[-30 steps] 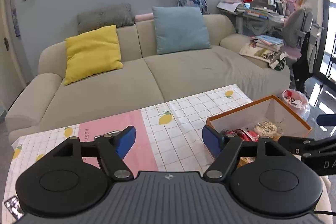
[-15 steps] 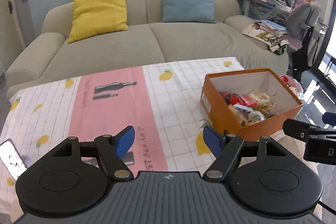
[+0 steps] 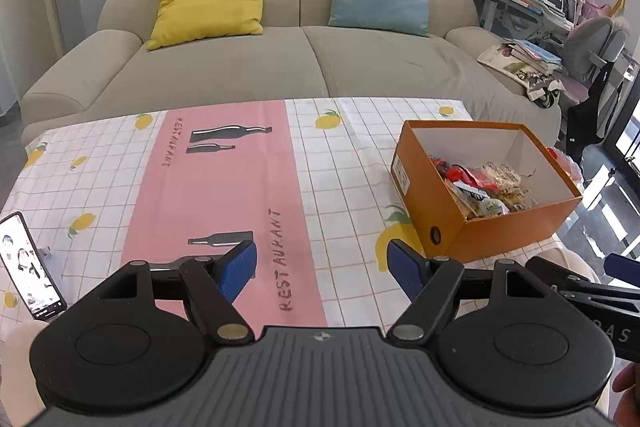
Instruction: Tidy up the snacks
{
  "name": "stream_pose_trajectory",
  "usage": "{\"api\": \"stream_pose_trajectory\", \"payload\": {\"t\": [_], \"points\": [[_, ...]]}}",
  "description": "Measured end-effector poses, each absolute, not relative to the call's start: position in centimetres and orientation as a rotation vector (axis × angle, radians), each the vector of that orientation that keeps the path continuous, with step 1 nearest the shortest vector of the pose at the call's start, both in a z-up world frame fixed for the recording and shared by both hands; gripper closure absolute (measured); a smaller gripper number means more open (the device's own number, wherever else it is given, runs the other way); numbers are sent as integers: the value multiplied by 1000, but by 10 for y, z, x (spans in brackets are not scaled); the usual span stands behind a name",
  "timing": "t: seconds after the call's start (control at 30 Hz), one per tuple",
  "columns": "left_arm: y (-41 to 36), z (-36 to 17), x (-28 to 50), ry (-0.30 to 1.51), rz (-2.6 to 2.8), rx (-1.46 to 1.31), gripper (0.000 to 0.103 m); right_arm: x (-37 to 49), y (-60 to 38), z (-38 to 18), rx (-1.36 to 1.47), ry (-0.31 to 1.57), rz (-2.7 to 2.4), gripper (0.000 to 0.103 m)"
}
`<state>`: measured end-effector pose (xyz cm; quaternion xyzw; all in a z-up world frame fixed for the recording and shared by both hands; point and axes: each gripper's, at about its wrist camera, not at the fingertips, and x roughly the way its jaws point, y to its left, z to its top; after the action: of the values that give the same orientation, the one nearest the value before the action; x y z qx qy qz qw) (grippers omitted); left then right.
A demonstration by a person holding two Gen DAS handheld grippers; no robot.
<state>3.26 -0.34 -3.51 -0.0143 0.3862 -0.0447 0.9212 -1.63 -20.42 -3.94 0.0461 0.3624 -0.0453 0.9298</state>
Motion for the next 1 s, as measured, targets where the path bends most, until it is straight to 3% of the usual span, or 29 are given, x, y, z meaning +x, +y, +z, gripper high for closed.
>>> {"api": "stream_pose_trajectory", "payload": {"t": [1.0], "points": [[-9, -38, 33, 808, -103, -6, 16, -15, -197, -43, 65, 735, -95, 3]]}}
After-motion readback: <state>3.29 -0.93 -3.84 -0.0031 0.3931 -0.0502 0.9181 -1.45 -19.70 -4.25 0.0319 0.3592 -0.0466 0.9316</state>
